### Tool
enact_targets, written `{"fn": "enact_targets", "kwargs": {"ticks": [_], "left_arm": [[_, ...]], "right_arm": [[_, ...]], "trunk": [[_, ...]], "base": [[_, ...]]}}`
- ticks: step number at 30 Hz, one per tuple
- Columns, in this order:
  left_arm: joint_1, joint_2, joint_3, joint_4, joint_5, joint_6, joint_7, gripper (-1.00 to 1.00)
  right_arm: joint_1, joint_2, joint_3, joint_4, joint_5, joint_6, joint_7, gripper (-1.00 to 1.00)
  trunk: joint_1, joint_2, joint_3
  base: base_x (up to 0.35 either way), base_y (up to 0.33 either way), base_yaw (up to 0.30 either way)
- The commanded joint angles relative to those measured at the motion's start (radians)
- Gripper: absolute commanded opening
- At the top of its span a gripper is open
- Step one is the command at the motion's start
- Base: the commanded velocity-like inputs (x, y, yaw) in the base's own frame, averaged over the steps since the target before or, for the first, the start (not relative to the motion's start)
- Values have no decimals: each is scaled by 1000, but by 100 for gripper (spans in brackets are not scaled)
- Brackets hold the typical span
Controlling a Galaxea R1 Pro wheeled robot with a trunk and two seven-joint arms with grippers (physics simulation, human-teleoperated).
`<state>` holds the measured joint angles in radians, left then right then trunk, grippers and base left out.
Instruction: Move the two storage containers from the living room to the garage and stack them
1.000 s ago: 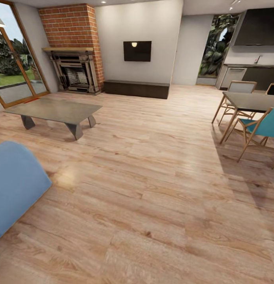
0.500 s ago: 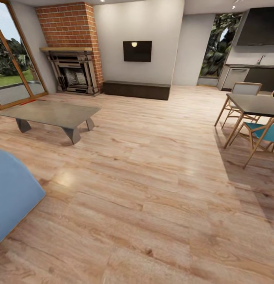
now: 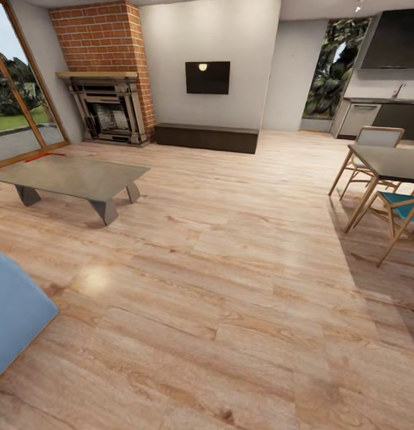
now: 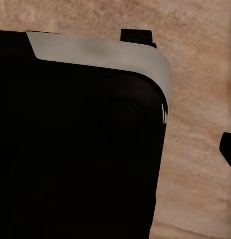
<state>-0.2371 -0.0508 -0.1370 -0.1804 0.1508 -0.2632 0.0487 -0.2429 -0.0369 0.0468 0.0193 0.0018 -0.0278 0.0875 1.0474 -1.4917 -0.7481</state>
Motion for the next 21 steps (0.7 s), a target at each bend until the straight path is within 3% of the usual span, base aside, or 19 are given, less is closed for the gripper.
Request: {"fn": "enact_targets", "kwargs": {"ticks": [1,21], "left_arm": [[-1,0,-9,1,9,-4,5,100],[-1,0,-9,1,9,-5,5,100]], "right_arm": [[-1,-1,4,2,0,-3,3,100],[-1,-4,4,1,3,-3,3,100]], "trunk": [[1,0,-1],[1,0,-1]], "base": [[344,0,0],[344,0,0]]}}
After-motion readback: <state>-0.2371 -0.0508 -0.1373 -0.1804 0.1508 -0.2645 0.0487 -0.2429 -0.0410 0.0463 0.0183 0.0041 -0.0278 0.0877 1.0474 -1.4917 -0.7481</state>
